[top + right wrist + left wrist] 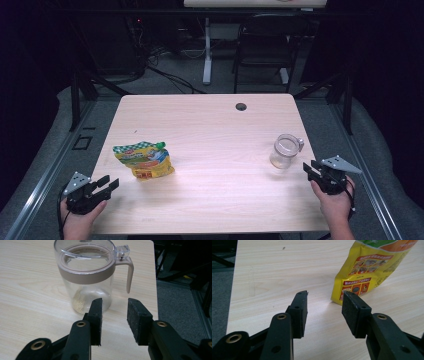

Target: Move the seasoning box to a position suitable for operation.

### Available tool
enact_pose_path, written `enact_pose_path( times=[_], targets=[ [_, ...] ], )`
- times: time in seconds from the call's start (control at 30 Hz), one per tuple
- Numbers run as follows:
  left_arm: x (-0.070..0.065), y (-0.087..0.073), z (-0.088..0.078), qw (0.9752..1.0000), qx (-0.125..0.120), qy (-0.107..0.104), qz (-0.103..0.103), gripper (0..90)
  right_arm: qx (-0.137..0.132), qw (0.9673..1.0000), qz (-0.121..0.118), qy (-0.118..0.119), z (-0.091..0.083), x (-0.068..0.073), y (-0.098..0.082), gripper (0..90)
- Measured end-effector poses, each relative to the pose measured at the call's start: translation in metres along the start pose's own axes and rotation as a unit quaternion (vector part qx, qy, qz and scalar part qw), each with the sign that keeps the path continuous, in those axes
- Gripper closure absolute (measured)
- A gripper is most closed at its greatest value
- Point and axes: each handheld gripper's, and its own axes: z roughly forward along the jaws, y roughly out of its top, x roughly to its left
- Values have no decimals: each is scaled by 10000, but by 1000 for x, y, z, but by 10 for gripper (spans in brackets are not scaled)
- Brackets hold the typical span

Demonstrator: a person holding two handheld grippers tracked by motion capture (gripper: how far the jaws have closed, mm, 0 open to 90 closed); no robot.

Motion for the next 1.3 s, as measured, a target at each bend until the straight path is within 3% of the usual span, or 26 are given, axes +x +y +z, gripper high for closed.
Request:
enact_pose_path(
  times=[0.17,0.4,0.53,0.93,1.3],
  targets=[
    [0,-1,3,10000,77,-60,-19,571,17,9999,-19,-147,16,-8,7,665],
    [0,-3,4,9999,124,-106,8,585,-77,9998,195,-54,33,-21,13,709],
    [1,-4,4,9998,145,-106,-28,590,-86,9999,65,-67,43,-27,18,703],
    [5,-8,0,9997,134,-42,-174,604,194,9995,-161,-179,68,-25,23,713],
    [7,-11,-4,9996,173,38,-234,606,240,9996,-81,-104,82,-27,27,726]
  ],
)
